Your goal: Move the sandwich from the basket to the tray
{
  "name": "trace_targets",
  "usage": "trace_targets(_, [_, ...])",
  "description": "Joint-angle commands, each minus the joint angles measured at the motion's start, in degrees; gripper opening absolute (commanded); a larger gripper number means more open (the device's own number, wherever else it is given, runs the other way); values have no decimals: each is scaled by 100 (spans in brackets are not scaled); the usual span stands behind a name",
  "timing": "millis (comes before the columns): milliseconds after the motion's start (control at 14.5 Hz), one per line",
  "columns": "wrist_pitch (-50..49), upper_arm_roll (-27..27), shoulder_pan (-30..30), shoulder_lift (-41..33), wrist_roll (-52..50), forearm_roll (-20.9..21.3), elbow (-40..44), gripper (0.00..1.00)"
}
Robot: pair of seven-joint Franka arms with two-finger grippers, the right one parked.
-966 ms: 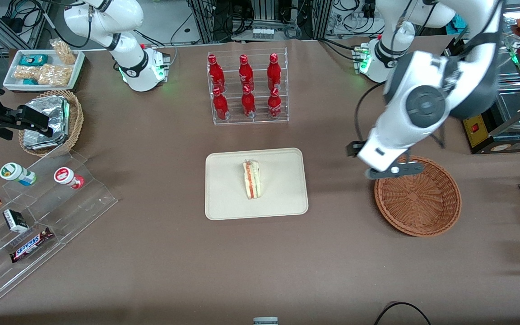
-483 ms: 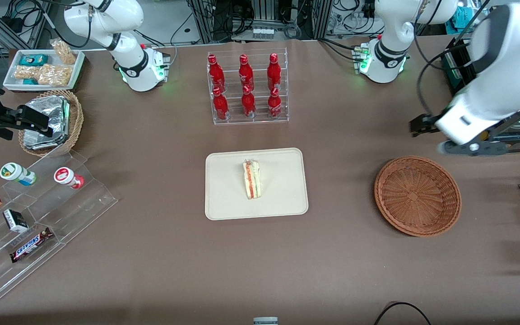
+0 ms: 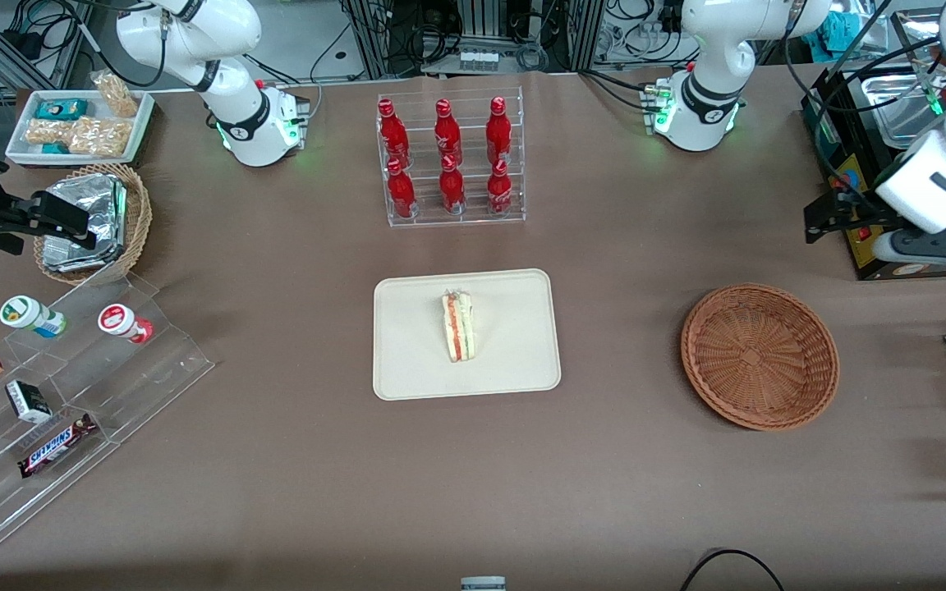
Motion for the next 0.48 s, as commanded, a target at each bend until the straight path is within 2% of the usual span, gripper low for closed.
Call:
trace_targets(0, [-157, 199, 1, 66, 85, -24, 307, 100])
trace_targets(414, [-157, 208, 124, 181, 41, -155, 449, 100])
